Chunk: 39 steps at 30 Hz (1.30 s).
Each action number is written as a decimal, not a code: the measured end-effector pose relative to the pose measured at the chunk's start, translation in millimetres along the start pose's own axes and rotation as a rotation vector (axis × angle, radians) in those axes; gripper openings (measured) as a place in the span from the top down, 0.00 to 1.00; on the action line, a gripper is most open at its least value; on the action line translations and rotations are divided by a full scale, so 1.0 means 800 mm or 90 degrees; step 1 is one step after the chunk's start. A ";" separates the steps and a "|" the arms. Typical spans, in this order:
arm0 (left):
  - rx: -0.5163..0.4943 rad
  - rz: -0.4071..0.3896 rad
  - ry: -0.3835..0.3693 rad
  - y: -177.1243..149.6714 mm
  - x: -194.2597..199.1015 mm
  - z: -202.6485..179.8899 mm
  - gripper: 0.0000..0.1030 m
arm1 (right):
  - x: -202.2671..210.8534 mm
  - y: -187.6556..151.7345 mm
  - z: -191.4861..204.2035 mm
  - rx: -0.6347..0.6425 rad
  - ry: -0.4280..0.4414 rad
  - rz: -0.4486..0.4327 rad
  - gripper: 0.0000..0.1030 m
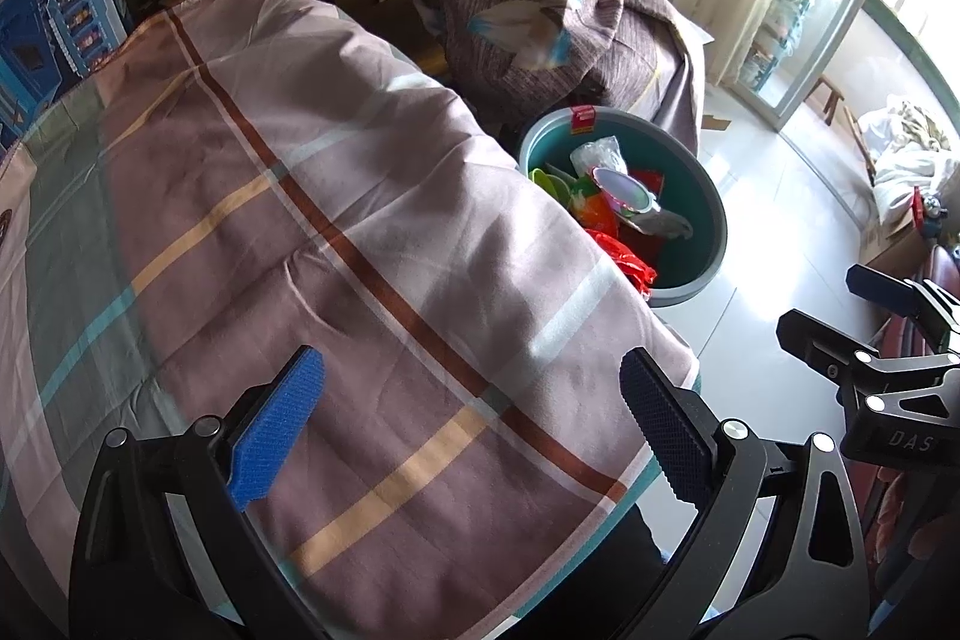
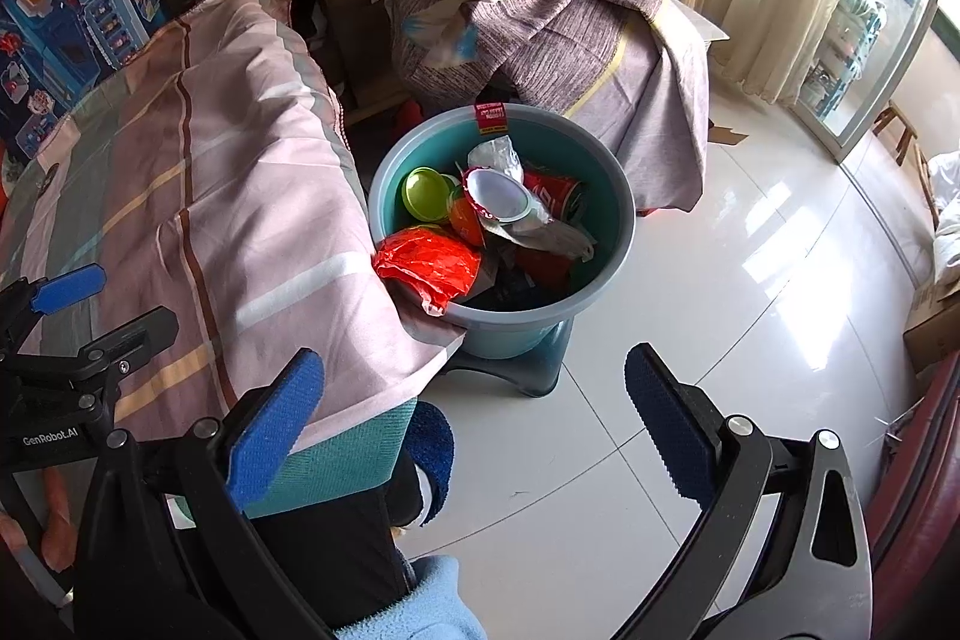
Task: Collect trash
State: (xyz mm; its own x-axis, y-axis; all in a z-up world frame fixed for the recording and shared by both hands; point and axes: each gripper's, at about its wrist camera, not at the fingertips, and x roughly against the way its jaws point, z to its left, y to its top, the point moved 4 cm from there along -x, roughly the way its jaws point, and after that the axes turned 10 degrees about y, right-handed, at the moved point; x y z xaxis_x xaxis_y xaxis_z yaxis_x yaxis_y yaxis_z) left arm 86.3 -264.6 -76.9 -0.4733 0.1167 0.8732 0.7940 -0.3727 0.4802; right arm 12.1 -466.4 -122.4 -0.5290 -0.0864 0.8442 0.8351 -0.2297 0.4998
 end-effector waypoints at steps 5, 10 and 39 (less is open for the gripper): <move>-0.006 -0.015 -0.011 -0.001 0.001 -0.001 0.04 | 0.000 0.000 0.000 0.000 -0.001 0.000 0.06; -0.005 -0.018 -0.010 -0.001 0.002 -0.002 0.04 | -0.003 -0.002 -0.005 -0.003 -0.004 0.000 0.06; 0.001 -0.007 0.010 -0.011 -0.007 0.005 0.04 | -0.014 -0.005 -0.008 0.007 -0.012 0.010 0.06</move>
State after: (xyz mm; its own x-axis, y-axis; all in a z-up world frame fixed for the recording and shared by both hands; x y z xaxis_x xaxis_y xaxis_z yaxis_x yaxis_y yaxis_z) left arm 83.5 -258.4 -85.3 -0.4880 0.1062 0.8664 0.7891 -0.3706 0.4899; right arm 14.1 -470.6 -135.0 -0.5122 -0.0711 0.8559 0.8453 -0.2179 0.4878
